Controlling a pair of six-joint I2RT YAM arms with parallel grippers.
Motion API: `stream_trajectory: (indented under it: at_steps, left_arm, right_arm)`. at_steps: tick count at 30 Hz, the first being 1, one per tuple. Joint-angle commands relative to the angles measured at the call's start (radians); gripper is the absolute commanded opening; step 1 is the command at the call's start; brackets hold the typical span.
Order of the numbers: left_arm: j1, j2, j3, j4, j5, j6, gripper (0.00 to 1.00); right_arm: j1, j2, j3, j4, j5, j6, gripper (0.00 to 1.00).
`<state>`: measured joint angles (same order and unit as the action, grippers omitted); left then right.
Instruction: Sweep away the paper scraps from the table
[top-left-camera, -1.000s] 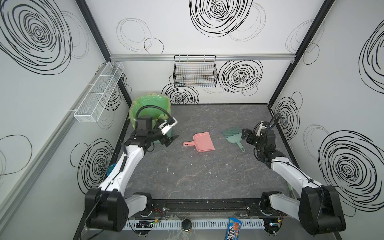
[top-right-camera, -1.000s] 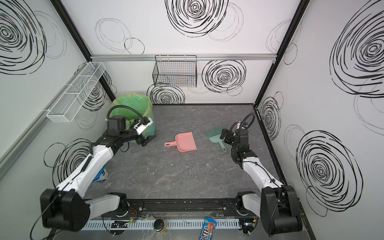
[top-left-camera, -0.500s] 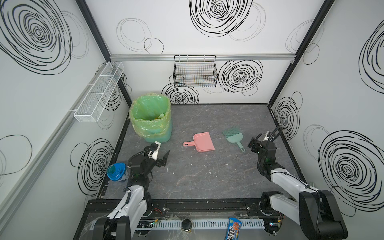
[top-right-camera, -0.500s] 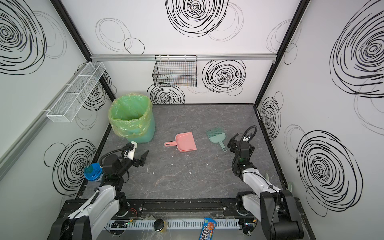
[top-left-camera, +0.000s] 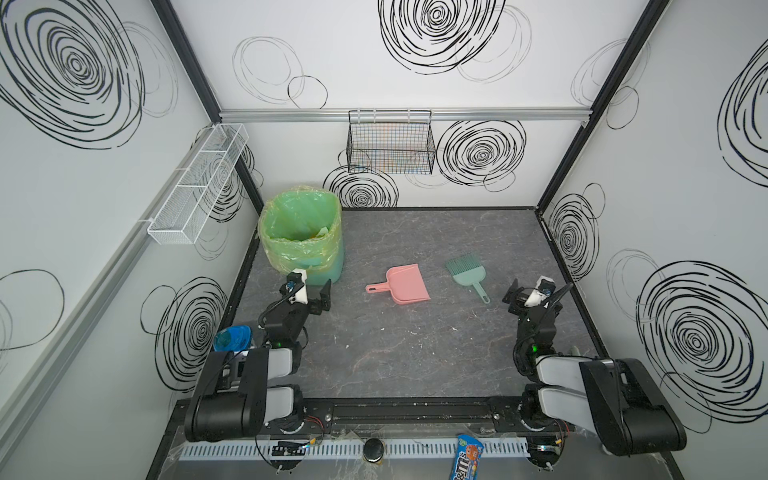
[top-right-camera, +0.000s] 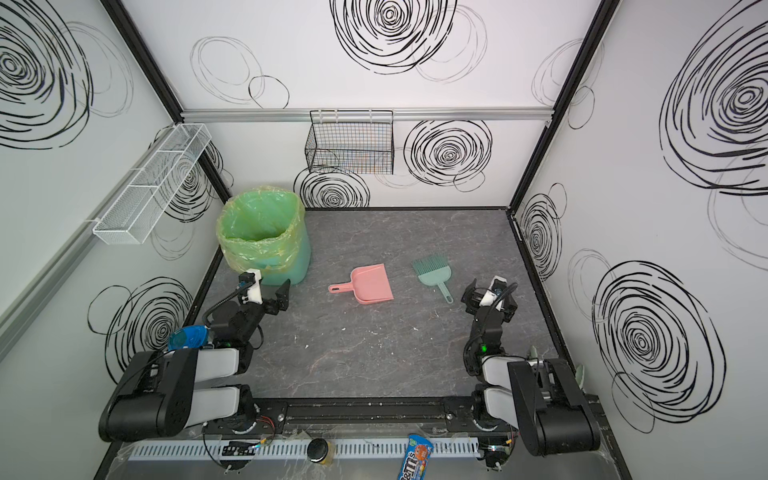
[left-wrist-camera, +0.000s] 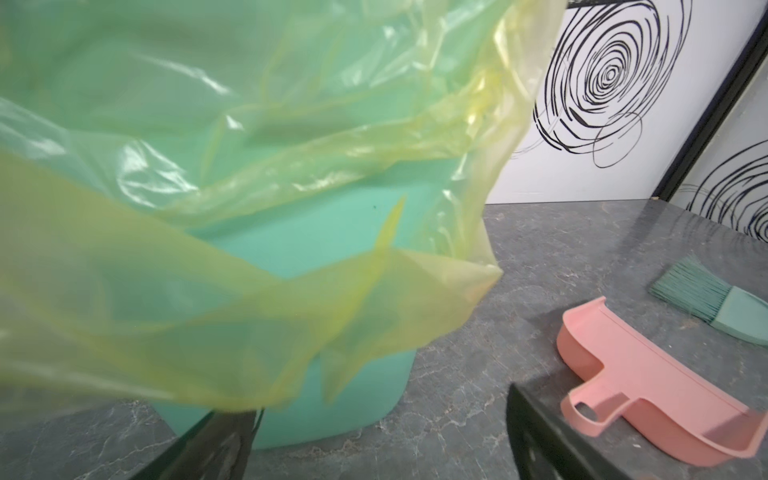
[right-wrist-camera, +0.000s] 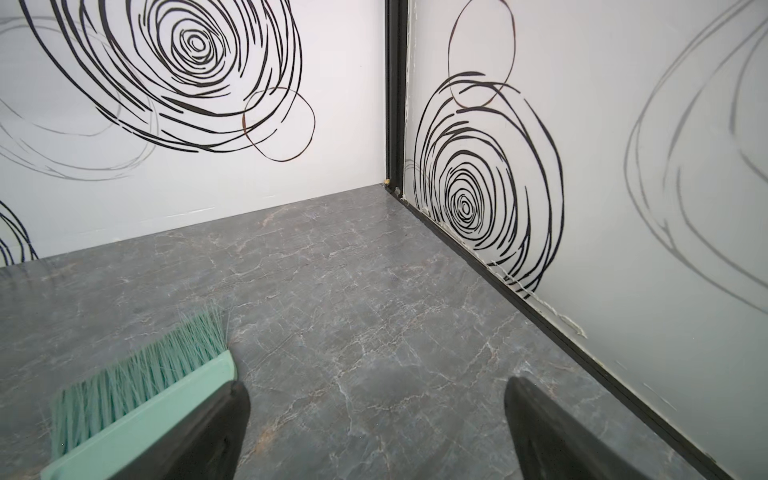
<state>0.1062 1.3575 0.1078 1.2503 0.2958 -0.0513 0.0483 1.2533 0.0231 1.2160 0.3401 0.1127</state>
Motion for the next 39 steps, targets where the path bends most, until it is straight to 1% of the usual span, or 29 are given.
stream_trajectory:
  at_steps: [1,2,3,4,6,7,8,9,10,11,13,16,22,32,35,39]
  left_arm:
    - [-0.015,0.121,-0.028,0.352,-0.033,-0.037,0.96]
    - [-0.020,0.134,-0.047,0.398,-0.025,-0.021,0.96]
    - [-0.038,0.122,-0.055,0.388,-0.037,0.006,0.96]
    - [-0.067,0.120,-0.058,0.385,-0.074,0.035,0.96]
    - [-0.122,0.149,-0.053,0.395,-0.127,0.081,0.96]
    - [-0.147,0.171,-0.050,0.412,-0.153,0.100,0.96]
    - [-0.158,0.153,-0.048,0.383,-0.176,0.109,0.96]
    - [-0.163,0.142,-0.037,0.337,-0.183,0.114,0.96]
    - [-0.163,0.146,-0.022,0.317,-0.193,0.111,0.96]
    - [-0.163,0.153,-0.011,0.315,-0.218,0.098,0.96]
    - [-0.163,0.146,0.010,0.262,-0.255,0.088,0.96]
    - [-0.162,0.141,0.052,0.182,-0.281,0.078,0.96]
    - [-0.131,0.143,0.062,0.166,-0.223,0.058,0.96]
    - [-0.128,0.143,0.060,0.166,-0.217,0.056,0.96]
    - [-0.111,0.145,0.074,0.145,-0.200,0.040,0.96]
    - [-0.104,0.147,0.063,0.168,-0.189,0.031,0.96]
  right_arm:
    - [-0.022,0.085,-0.023,0.240,-0.043,-0.019,1.00]
    - [-0.022,0.092,-0.005,0.204,-0.058,-0.022,1.00]
    - [-0.024,0.088,0.018,0.154,-0.065,-0.019,1.00]
    - [-0.026,0.098,0.035,0.139,-0.071,-0.018,1.00]
    - [-0.034,0.132,0.056,0.127,-0.088,-0.015,1.00]
    - [-0.035,0.167,0.062,0.145,-0.068,-0.005,1.00]
    - [-0.042,0.194,0.074,0.155,-0.059,-0.002,1.00]
    - [-0.048,0.200,0.097,0.115,-0.074,0.003,1.00]
    - [-0.056,0.199,0.133,0.037,-0.093,0.013,1.00]
    - [-0.067,0.213,0.162,0.003,-0.114,0.015,1.00]
    - [-0.063,0.210,0.166,-0.006,-0.111,0.011,1.00]
    - [-0.064,0.210,0.172,-0.014,-0.110,0.011,1.00]
    - [-0.058,0.213,0.171,-0.012,-0.105,0.008,1.00]
    - [-0.059,0.212,0.171,-0.012,-0.106,0.008,1.00]
    - [-0.059,0.212,0.171,-0.011,-0.105,0.008,1.00]
    - [-0.058,0.212,0.170,-0.012,-0.106,0.007,1.00]
